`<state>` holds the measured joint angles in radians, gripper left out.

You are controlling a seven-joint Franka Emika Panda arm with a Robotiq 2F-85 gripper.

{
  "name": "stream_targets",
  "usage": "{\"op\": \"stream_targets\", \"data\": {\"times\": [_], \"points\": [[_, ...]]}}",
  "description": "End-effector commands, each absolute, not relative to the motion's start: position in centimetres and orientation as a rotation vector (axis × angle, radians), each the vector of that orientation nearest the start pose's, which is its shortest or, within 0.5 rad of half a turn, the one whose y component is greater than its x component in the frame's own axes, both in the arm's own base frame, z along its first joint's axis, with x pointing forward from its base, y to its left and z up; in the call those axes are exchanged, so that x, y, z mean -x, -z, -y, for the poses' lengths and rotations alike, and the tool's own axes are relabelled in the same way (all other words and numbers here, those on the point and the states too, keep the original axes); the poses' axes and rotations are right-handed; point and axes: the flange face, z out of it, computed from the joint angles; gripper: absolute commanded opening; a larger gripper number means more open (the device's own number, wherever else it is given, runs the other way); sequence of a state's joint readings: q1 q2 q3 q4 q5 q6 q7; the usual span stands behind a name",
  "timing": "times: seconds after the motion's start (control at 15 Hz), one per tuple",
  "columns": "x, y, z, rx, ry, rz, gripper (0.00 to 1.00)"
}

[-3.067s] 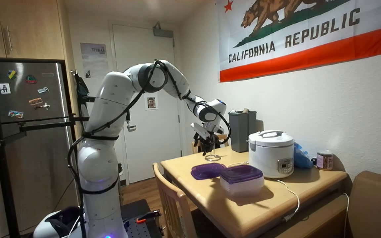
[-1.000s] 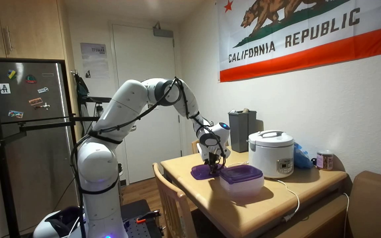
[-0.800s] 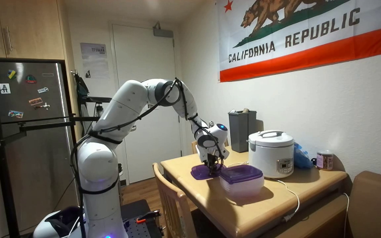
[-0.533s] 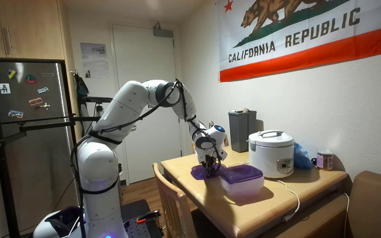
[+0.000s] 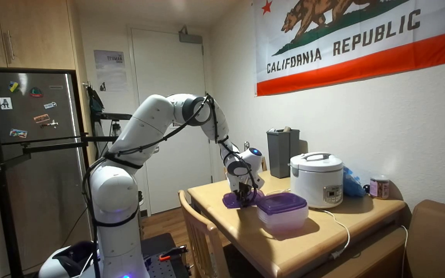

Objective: Pick up two purple lids from the table and put them on top of the lunch box

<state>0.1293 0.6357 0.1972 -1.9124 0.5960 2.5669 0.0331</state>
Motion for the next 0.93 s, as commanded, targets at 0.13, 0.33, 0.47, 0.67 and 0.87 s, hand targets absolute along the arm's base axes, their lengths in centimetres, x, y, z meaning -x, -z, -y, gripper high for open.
{"op": "stream_targets", "data": {"times": [0.13,0.33,0.47,0.67,0.87], "points": [[-59.2,-16.6,-18.4,2.691,-0.088,-0.383,0.16],[-59.4,-17.2,-18.2,2.690,-0.078,-0.378,0.06],[-59.5,-17.9,-18.2,2.687,-0.060,-0.372,0.00],[-59.4,-19.9,-18.2,2.687,-0.011,-0.356,0.02],[-58.9,-22.3,-18.3,2.692,0.060,-0.344,0.02]]}}
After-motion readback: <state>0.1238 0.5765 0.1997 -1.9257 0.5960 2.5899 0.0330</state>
